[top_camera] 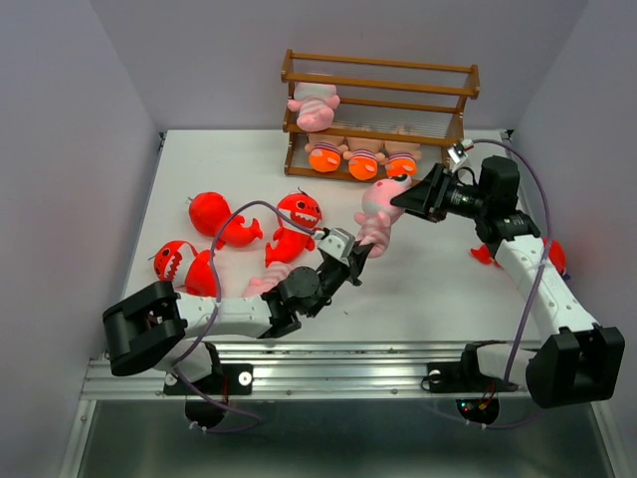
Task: Place and organize the stuffed toys onto the shelf
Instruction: Pass the stuffed toy from the right arm to the left, then place the stuffed toy onto shelf
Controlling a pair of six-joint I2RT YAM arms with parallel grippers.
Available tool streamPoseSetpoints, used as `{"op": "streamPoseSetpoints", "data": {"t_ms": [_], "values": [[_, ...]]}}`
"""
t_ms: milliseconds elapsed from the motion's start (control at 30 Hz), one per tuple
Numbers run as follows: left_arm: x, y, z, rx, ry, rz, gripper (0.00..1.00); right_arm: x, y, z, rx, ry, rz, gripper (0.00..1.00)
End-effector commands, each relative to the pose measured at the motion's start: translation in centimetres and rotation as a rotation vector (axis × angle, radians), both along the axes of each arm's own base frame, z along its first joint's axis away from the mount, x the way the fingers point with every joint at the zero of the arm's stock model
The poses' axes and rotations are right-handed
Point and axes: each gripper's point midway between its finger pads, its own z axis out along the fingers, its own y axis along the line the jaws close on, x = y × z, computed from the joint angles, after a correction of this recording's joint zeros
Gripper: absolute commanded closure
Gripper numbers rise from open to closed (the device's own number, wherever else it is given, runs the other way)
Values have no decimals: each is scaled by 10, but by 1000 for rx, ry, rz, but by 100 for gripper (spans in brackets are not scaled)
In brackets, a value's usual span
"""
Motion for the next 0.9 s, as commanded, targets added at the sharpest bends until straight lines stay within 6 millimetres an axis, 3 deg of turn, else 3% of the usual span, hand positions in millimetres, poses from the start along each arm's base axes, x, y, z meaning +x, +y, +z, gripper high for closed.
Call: {"op": "streamPoseSetpoints", "data": {"t_ms": [0,67,167,267,333,433,533,567,600,633,867], "values": [[12,14,51,-101,-51,9,100,-7,-2,27,-57,-239,43,19],[17,19,50,-61,-66,-10,100,-2,-12,31,-132,-338,11,0],[24,23,54,-28,-86,-52,100,6,-30,37,-253,-448,-32,0],[44,33,50,49,-80,-60,100,13,-51,33,-393,-548,-84,0],[59,37,62,73,-100,-62,100,14,-59,17,-465,-590,-75,0],[81,37,70,108,-87,-60,100,7,-55,-5,-491,-618,7,0],[96,28,79,148,-92,-97,100,6,-60,-36,-523,-604,55,0],[107,29,64,189,-47,-101,100,4,-62,-48,-527,-594,70,0],[114,26,82,175,-64,-97,100,5,-64,-51,-529,-596,68,0],[119,24,84,185,-57,-105,100,5,-67,-53,-535,-599,67,0],[165,1,77,276,60,-105,100,-6,-69,-46,-532,-645,58,0]]}}
